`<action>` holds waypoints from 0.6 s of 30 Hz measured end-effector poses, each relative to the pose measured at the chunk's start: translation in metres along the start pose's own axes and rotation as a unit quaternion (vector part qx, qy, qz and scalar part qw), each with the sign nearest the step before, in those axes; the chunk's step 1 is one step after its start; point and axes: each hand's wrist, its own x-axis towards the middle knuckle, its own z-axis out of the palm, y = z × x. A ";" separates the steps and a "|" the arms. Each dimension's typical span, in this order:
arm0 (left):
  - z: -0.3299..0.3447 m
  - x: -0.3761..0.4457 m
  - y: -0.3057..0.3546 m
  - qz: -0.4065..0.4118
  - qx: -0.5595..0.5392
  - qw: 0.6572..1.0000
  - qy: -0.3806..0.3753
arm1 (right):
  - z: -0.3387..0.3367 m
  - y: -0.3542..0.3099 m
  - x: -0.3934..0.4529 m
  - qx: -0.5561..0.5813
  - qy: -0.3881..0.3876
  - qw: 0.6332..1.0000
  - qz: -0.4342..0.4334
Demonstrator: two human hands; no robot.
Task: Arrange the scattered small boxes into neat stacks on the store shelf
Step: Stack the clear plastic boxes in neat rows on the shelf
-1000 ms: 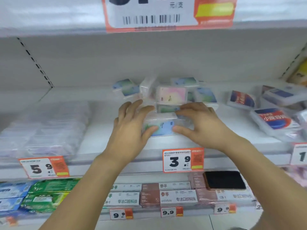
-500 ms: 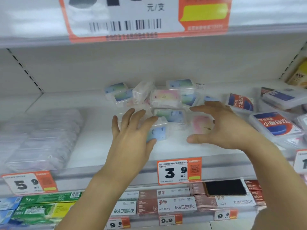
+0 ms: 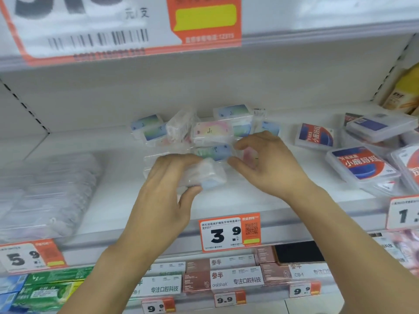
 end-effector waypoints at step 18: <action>-0.040 -0.019 -0.025 -0.168 -0.157 0.969 -0.096 | 0.016 -0.052 0.014 -0.105 -0.042 0.971 0.210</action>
